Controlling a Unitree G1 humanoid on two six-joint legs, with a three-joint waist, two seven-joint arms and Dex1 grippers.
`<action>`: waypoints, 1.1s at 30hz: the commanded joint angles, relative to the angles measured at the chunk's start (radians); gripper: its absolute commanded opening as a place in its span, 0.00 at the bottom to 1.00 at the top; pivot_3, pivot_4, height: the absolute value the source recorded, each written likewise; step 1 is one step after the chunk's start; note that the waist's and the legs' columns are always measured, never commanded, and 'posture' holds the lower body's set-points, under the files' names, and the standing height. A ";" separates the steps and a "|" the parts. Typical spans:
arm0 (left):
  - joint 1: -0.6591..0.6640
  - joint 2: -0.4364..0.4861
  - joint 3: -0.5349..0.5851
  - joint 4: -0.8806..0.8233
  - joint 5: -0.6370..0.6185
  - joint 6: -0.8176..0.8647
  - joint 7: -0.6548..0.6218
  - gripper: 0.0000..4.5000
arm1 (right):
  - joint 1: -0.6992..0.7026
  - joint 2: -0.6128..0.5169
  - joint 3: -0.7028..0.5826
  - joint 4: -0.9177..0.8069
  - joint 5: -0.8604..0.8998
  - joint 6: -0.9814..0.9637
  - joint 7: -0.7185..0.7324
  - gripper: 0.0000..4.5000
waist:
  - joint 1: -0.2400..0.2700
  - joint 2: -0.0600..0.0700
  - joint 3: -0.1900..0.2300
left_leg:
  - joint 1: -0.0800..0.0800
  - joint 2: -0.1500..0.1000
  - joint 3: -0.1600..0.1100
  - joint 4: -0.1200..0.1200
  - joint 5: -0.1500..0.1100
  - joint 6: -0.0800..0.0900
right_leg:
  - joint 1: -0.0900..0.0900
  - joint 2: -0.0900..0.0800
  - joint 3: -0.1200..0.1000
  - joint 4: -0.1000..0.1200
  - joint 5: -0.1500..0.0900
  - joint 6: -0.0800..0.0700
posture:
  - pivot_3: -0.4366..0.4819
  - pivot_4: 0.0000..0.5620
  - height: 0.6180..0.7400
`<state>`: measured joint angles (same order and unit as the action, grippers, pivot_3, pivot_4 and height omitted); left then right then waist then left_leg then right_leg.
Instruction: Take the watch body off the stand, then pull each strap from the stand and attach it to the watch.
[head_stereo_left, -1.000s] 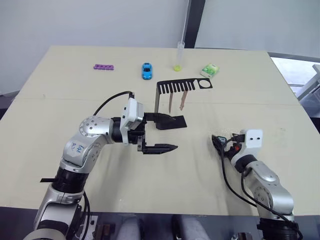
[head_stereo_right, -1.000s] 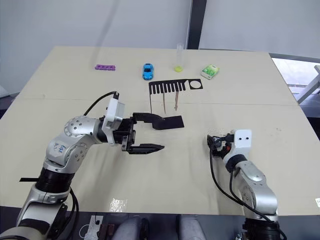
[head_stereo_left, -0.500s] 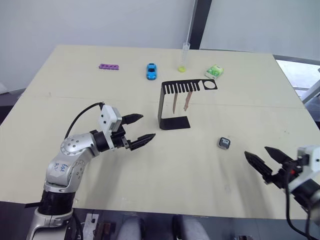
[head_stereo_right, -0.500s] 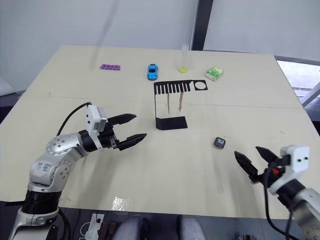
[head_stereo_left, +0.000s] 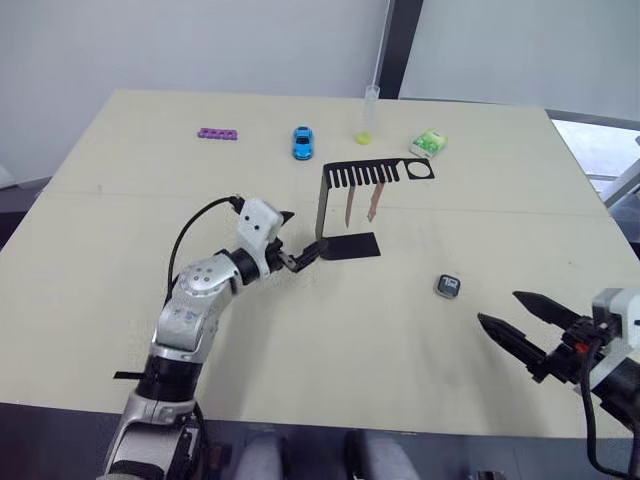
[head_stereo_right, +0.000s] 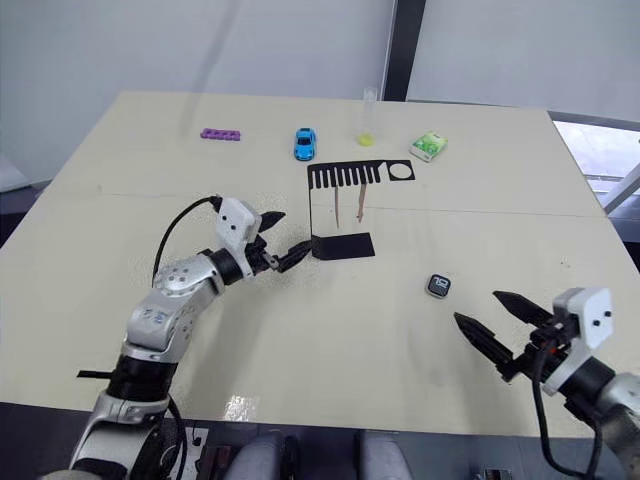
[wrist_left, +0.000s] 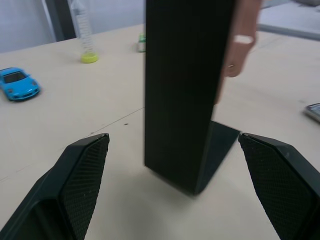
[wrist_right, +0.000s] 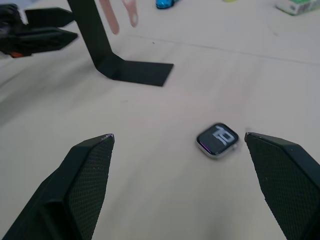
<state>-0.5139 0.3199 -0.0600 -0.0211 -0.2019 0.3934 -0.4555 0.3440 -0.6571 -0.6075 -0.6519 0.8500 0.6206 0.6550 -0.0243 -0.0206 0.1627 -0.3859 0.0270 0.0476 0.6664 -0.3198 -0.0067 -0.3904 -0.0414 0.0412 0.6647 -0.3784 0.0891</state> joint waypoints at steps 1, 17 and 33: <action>-0.050 -0.023 -0.002 0.052 0.043 -0.065 0.032 1.00 | -0.040 -0.010 0.012 -0.070 0.065 0.016 -0.043 0.99 | 0.002 0.000 0.000 | 0.000 0.000 0.000 0.000 0.000 0.000 | 0.000 0.000 0.000 0.000 0.000 0.000 | 0.48 0.27 1.00; -0.180 -0.103 -0.023 0.287 0.102 -0.201 0.000 0.63 | -0.130 -0.040 0.120 -0.131 0.153 0.050 -0.127 1.00 | 0.026 0.000 0.000 | -0.001 0.000 0.000 0.001 0.000 0.000 | -0.001 -0.001 -0.001 0.000 0.000 0.000 | 0.48 0.27 1.00; -0.353 -0.078 -0.015 0.591 0.120 -0.392 -0.131 0.50 | -0.133 -0.028 0.167 -0.142 0.127 0.025 -0.150 1.00 | 0.024 0.000 0.000 | -0.001 0.000 0.000 0.002 0.000 0.001 | -0.002 -0.001 -0.002 0.002 0.000 0.000 | 0.48 0.27 1.00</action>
<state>-0.8411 0.2394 -0.0865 0.5669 -0.0834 0.0365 -0.5789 0.2113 -0.6895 -0.4370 -0.7555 0.9731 0.6706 0.5157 -0.0007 -0.0209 0.1625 -0.3872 0.0267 0.0479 0.6684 -0.3202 -0.0061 -0.3920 -0.0421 0.0393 0.6665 -0.3783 0.0892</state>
